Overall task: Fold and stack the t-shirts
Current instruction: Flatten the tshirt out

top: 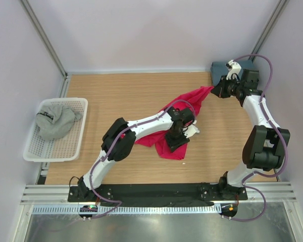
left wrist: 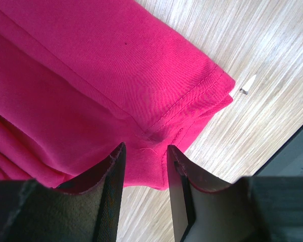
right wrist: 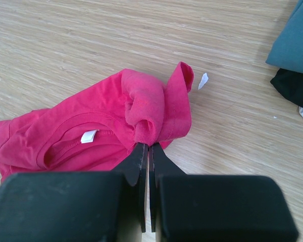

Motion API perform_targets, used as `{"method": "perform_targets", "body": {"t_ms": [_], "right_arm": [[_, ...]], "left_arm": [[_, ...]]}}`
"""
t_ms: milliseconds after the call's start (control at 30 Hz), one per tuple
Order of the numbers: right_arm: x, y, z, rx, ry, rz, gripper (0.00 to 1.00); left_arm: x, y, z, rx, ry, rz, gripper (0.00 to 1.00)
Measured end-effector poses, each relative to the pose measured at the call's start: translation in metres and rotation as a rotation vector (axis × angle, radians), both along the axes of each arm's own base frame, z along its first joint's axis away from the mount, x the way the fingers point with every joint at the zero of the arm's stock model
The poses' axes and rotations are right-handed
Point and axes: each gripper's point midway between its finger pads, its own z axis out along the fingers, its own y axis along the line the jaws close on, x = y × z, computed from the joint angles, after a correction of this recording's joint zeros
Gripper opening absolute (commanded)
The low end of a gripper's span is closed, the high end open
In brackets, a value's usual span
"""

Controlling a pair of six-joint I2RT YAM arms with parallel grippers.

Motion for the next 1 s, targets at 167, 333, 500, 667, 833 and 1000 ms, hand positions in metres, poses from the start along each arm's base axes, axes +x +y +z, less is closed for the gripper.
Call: {"method": "perform_targets", "body": {"t_ms": [167, 333, 500, 667, 833, 1000], "right_arm": [[0.0, 0.0, -0.002, 0.001, 0.005, 0.0, 0.01], [0.001, 0.0, -0.004, 0.002, 0.01, 0.001, 0.01], [0.001, 0.0, -0.004, 0.0, 0.009, 0.001, 0.01], [0.001, 0.0, -0.004, -0.001, 0.008, 0.002, 0.01], [0.001, 0.0, -0.004, -0.004, 0.007, 0.004, 0.01], [0.001, -0.001, -0.004, -0.006, 0.006, 0.005, 0.01]], "left_arm": [[-0.005, -0.002, 0.0, 0.002, 0.003, -0.011, 0.39], [-0.01, -0.003, -0.003, 0.007, 0.014, -0.02, 0.39], [-0.011, -0.005, -0.006, 0.013, 0.024, -0.025, 0.38], [-0.012, -0.005, -0.01, 0.02, 0.03, -0.024, 0.3], [-0.011, -0.005, -0.012, 0.023, 0.032, -0.024, 0.25], [-0.011, -0.005, -0.012, 0.024, 0.032, -0.024, 0.06]]}}
